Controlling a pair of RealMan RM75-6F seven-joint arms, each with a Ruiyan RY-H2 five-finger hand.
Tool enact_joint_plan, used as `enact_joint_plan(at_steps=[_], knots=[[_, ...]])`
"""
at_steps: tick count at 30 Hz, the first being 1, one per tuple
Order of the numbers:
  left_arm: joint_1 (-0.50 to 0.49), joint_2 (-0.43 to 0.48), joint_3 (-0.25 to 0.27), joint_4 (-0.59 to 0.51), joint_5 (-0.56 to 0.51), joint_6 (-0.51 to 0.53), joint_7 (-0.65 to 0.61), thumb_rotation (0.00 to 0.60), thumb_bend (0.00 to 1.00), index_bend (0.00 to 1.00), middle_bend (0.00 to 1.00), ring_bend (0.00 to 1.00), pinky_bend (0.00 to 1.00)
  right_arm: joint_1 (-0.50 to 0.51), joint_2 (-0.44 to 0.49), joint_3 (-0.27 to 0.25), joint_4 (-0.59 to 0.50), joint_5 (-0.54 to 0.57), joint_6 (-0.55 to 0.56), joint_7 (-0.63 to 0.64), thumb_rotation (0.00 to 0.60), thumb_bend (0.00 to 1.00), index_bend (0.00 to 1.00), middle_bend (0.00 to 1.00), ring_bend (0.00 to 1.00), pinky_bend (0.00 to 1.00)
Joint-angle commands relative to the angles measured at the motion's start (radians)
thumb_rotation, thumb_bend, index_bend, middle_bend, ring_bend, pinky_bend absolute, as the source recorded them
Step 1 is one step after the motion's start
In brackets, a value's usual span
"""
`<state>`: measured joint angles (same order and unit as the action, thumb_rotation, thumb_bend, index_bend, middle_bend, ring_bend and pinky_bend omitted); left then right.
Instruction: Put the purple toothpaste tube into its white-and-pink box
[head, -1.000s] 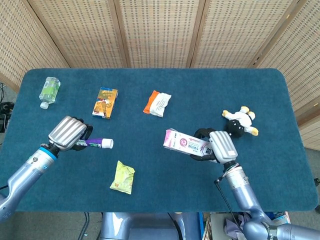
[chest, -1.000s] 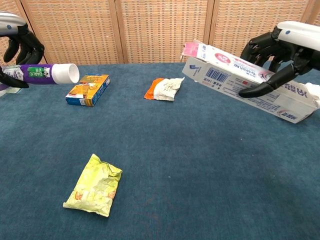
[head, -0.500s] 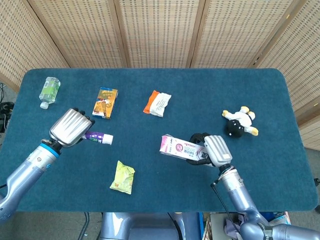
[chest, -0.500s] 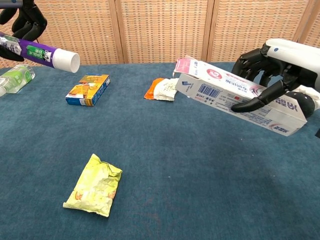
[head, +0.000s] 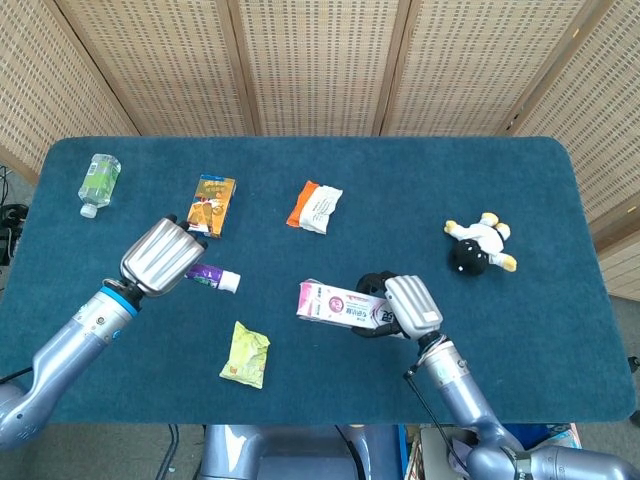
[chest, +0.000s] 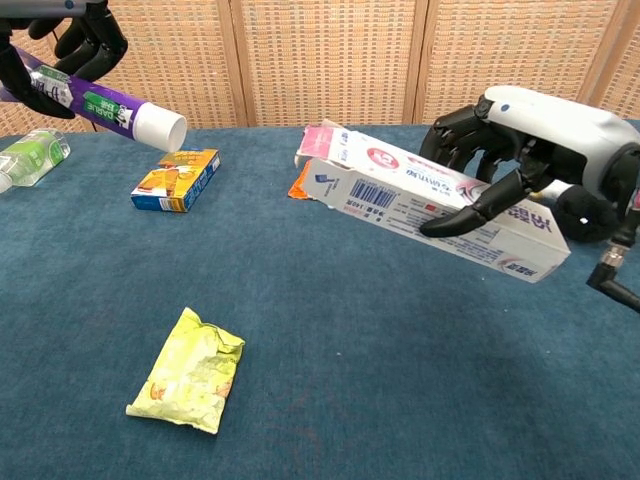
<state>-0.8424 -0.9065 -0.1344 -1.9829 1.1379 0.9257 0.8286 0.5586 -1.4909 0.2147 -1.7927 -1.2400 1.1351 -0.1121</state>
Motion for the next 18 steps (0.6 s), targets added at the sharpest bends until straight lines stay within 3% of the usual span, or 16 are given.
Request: enact_joint_plan(at_steps=[1, 18], knots=[[-0.011, -0.019, -0.002, -0.005, -0.022, 0.009, 0.012, 0.600, 0.31, 0.83, 0.68, 0.54, 0.55, 0.005, -0.011, -0.002, -0.004, 0.003, -0.003, -0.007, 0.600, 0.00, 0.60, 0.54, 0.45, 0.57], [-0.035, -0.067, 0.011, -0.033, -0.065, 0.043, 0.035, 0.600, 0.31, 0.83, 0.68, 0.54, 0.55, 0.092, -0.104, 0.063, 0.029, 0.086, -0.040, -0.086, 0.600, 0.00, 0.60, 0.54, 0.45, 0.57]])
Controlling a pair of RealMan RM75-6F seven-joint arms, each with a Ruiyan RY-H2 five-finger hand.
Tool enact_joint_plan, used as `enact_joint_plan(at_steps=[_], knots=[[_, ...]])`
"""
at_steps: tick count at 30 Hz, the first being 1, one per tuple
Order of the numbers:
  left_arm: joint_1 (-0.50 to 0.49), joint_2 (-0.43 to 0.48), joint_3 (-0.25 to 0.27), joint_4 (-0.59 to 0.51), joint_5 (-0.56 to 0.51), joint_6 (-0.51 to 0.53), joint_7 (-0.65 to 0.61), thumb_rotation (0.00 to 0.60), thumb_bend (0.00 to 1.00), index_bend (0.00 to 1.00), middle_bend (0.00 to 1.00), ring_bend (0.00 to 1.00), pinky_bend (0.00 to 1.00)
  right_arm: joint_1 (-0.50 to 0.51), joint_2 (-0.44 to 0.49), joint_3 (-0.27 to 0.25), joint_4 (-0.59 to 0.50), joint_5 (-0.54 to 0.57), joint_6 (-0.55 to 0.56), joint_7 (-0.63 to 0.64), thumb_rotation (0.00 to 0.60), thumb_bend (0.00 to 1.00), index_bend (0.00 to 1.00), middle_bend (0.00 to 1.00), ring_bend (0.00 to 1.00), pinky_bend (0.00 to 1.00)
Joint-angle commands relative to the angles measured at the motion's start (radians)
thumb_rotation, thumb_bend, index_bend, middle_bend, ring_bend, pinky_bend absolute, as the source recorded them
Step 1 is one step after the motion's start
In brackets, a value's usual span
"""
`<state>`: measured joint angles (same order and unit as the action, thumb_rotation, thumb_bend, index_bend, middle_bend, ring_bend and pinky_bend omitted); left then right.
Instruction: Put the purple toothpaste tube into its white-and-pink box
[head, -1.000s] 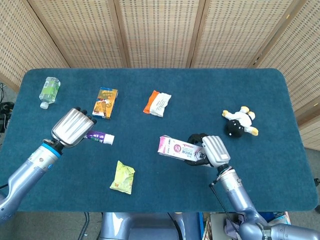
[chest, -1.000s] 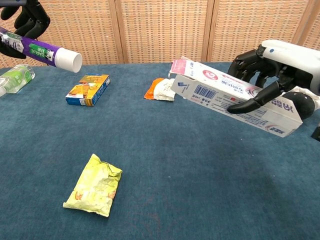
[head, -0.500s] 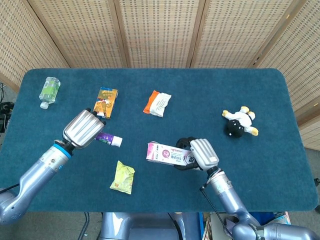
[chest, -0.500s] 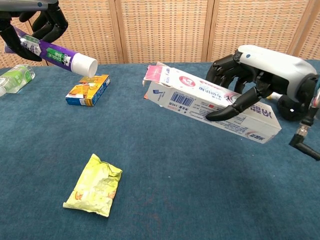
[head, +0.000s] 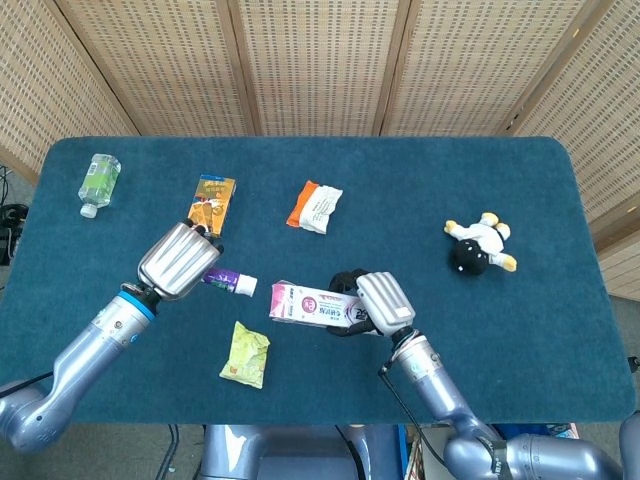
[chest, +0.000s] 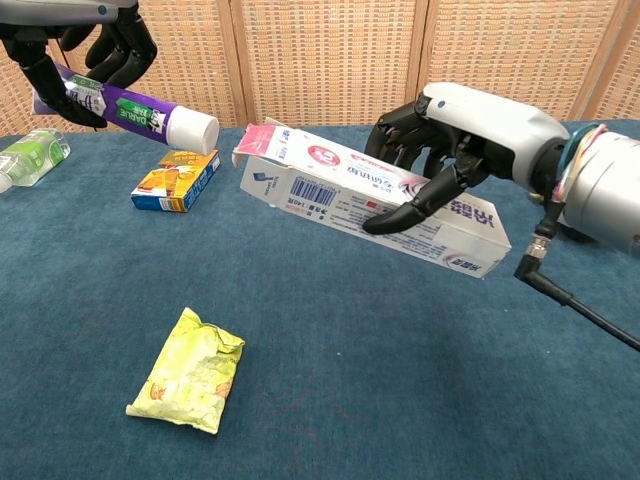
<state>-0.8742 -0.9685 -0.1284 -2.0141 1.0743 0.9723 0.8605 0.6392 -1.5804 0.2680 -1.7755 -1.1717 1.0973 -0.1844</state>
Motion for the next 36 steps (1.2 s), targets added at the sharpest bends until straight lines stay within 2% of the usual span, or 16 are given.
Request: enact_joint_plan(at_steps=[1, 12, 36], knots=[[-0.006, -0.009, 0.008, -0.003, -0.002, -0.002, 0.007, 0.600, 0.31, 0.83, 0.68, 0.54, 0.55, 0.017, -0.022, 0.015, 0.019, 0.028, -0.001, -0.021, 0.600, 0.00, 0.60, 0.54, 0.45, 0.57], [-0.016, -0.034, 0.021, -0.008, -0.026, 0.015, 0.018, 0.600, 0.31, 0.83, 0.68, 0.54, 0.55, 0.031, -0.061, 0.022, 0.078, 0.058, 0.012, -0.028, 0.600, 0.00, 0.60, 0.54, 0.45, 0.57], [-0.046, -0.068, 0.053, 0.002, -0.091, 0.048, 0.087, 0.600, 0.31, 0.83, 0.68, 0.54, 0.55, 0.027, -0.035, 0.015, 0.045, 0.061, 0.027, -0.033, 0.600, 0.00, 0.60, 0.54, 0.45, 0.57]])
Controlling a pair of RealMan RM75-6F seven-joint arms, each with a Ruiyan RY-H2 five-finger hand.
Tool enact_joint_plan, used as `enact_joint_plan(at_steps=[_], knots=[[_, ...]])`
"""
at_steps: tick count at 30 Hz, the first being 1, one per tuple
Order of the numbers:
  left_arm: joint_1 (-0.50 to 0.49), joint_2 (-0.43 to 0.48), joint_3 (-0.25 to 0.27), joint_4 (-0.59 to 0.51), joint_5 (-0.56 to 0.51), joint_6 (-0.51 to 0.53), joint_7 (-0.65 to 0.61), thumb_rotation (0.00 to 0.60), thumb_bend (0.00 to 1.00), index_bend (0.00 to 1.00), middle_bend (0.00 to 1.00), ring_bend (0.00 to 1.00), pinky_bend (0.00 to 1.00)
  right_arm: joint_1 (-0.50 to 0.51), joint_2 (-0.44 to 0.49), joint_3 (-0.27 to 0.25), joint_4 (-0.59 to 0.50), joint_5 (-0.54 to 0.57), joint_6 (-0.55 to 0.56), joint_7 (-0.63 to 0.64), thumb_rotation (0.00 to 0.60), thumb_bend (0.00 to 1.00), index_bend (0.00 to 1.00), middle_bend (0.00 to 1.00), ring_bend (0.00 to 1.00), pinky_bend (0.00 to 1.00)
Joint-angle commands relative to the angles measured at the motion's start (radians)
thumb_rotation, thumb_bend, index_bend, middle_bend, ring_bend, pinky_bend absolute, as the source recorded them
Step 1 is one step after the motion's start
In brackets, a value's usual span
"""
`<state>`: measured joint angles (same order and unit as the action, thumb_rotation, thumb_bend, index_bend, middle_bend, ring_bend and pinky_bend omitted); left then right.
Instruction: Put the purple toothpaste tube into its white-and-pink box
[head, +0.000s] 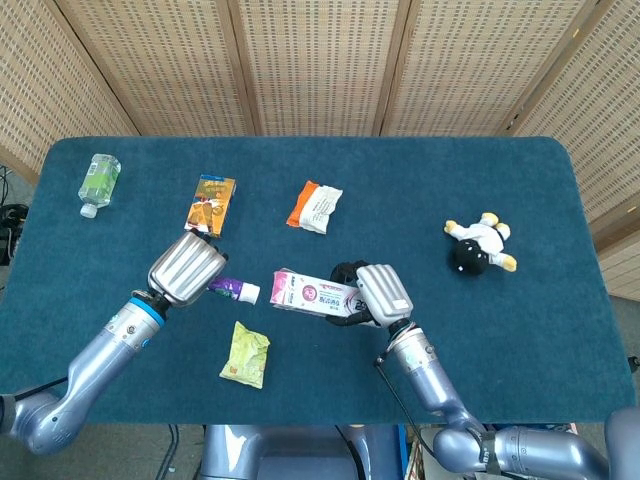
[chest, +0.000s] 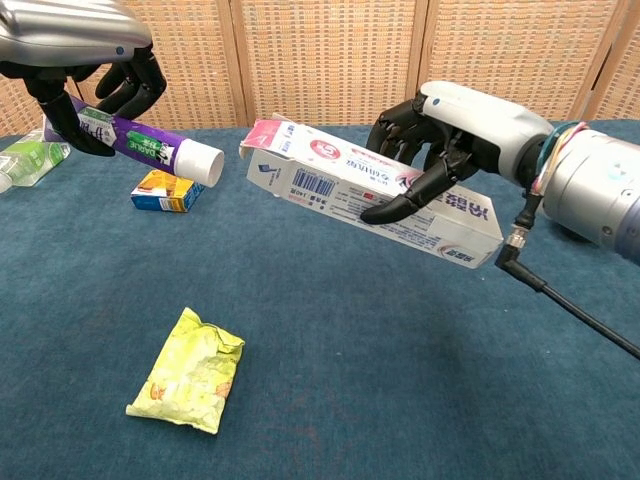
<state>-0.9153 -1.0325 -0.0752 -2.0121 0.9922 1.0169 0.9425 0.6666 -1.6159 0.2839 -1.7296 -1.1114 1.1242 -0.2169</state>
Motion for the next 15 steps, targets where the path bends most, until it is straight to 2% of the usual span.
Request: enact_joint_plan(at_steps=[1, 15], knots=[[-0.006, -0.005, 0.001, 0.000, -0.012, 0.006, 0.008, 0.600, 0.31, 0.83, 0.68, 0.54, 0.55, -0.001, 0.001, -0.001, -0.001, 0.002, 0.001, -0.001, 0.600, 0.00, 0.60, 0.54, 0.45, 0.57], [-0.018, -0.009, 0.020, 0.003, -0.033, 0.018, 0.035, 0.600, 0.31, 0.83, 0.68, 0.54, 0.55, -0.001, 0.001, -0.006, 0.000, 0.007, 0.003, 0.001, 0.600, 0.00, 0.60, 0.54, 0.45, 0.57]])
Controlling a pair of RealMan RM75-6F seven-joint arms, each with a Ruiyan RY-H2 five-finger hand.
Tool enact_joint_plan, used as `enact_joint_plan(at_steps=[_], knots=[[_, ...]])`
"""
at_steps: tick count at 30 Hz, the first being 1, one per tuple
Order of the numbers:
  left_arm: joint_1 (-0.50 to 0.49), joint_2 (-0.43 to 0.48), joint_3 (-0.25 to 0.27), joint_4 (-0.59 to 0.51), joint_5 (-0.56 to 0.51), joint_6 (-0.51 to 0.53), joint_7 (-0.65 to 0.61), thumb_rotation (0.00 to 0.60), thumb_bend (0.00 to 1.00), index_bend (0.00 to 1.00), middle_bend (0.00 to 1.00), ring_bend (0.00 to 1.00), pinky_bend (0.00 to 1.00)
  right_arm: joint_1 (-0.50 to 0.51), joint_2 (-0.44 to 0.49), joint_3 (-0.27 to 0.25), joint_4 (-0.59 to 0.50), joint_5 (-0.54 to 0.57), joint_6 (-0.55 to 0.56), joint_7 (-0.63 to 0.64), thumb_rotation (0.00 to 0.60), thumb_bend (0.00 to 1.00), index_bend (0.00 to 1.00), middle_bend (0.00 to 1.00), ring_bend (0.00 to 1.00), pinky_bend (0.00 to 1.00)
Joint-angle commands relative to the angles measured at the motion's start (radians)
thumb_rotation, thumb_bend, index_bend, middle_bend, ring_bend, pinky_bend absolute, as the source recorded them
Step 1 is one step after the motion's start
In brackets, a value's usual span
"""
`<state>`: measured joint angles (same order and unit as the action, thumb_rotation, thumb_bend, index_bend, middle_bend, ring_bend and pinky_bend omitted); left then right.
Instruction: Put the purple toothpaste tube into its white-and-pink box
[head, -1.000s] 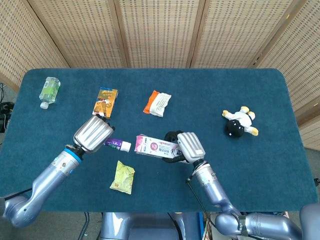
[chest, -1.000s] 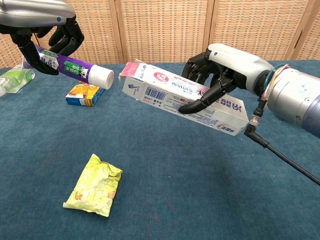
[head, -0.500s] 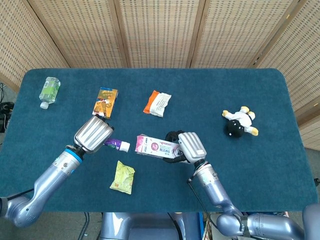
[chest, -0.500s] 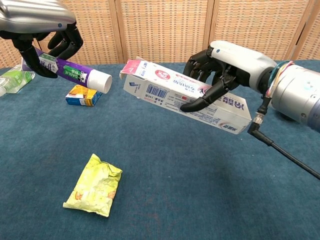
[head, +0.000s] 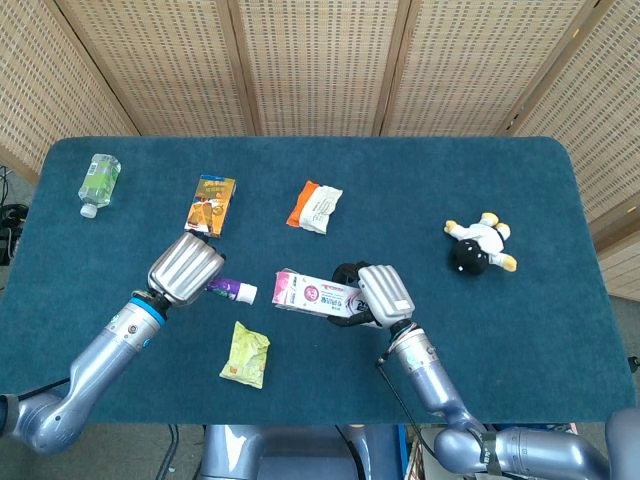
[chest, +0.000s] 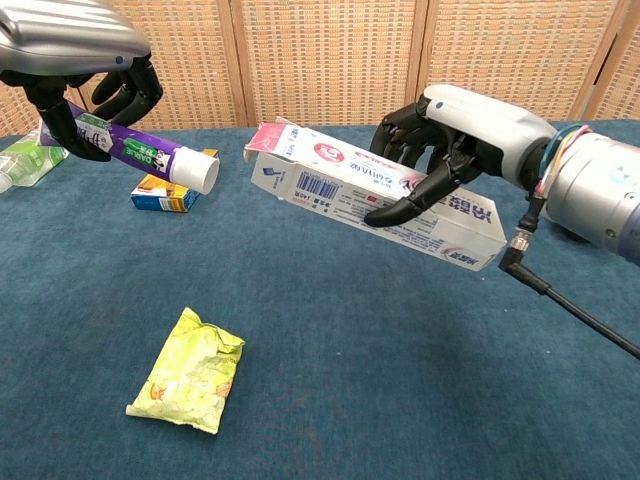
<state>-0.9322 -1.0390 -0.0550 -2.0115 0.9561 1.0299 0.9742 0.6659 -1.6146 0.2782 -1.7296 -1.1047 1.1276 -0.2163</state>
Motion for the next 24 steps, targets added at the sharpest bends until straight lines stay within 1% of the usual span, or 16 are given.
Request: enact_joint_plan(at_steps=[1, 12, 24], knots=[[0.000, -0.007, -0.001, 0.005, 0.006, 0.011, 0.002, 0.600, 0.31, 0.83, 0.68, 0.54, 0.55, 0.000, 0.000, -0.001, -0.001, 0.000, 0.000, 0.001, 0.600, 0.00, 0.60, 0.54, 0.45, 0.57], [0.010, -0.082, -0.012, 0.041, 0.028, 0.048, -0.036, 0.600, 0.31, 0.83, 0.68, 0.54, 0.55, 0.001, -0.001, -0.007, -0.011, 0.008, -0.004, -0.006, 0.600, 0.00, 0.60, 0.54, 0.45, 0.57], [0.011, -0.109, -0.010, 0.057, 0.028, 0.054, -0.045, 0.600, 0.31, 0.83, 0.68, 0.54, 0.55, 0.006, -0.004, -0.007, -0.019, 0.009, -0.004, -0.011, 0.600, 0.00, 0.60, 0.54, 0.45, 0.57]])
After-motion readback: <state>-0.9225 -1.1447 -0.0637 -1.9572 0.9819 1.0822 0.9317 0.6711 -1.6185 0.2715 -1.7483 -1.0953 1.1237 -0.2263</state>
